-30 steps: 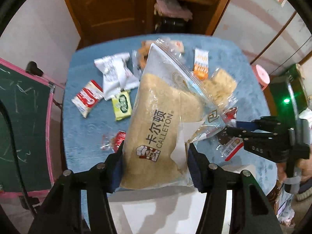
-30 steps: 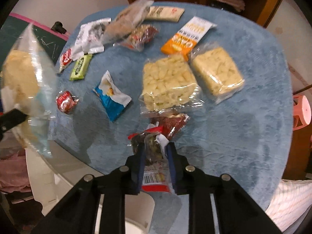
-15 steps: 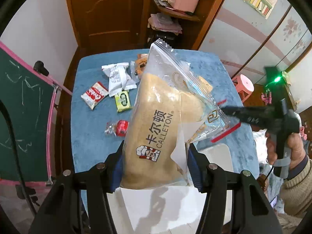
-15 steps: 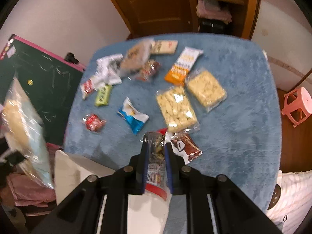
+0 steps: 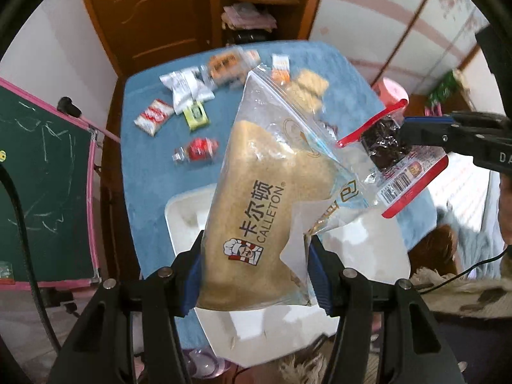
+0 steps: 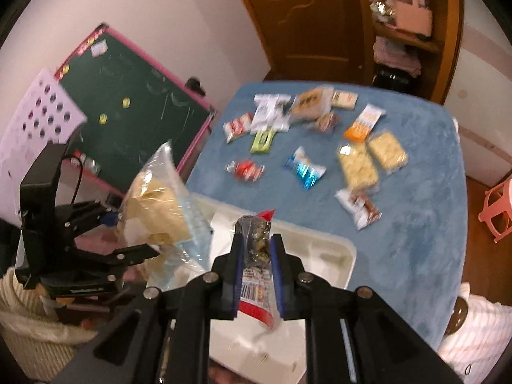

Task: Organize snacks
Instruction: 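Lower both held packs into the white tray and open both tools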

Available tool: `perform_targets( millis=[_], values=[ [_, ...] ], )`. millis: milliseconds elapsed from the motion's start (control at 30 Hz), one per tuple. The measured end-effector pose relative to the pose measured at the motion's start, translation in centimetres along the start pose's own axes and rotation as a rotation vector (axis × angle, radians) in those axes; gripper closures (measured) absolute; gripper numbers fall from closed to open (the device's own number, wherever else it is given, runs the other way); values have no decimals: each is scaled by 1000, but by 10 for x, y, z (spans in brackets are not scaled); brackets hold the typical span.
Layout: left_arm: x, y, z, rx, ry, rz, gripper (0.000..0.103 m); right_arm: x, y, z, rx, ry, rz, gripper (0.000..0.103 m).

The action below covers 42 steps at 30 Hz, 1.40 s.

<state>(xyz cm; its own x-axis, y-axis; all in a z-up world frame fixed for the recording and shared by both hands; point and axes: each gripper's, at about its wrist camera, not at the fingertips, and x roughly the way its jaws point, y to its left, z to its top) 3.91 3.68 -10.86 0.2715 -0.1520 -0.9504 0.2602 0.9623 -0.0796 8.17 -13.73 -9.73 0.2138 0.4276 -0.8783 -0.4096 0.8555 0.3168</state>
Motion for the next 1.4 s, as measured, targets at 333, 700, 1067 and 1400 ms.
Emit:
perform_targets(
  millis=[333, 700, 1067, 1400],
  values=[
    [43, -18, -40, 59, 118, 1, 33, 54, 24, -54, 10, 156, -49, 75],
    [36, -14, -39, 2, 107, -40, 17, 41, 24, -55, 50, 108, -81, 51],
    [25, -20, -27, -8, 61, -49, 17, 25, 16, -47, 71, 28, -159, 51],
    [18, -26, -1, -34, -62, -19, 17, 21, -1, -40, 64, 25, -151, 51]
  ],
)
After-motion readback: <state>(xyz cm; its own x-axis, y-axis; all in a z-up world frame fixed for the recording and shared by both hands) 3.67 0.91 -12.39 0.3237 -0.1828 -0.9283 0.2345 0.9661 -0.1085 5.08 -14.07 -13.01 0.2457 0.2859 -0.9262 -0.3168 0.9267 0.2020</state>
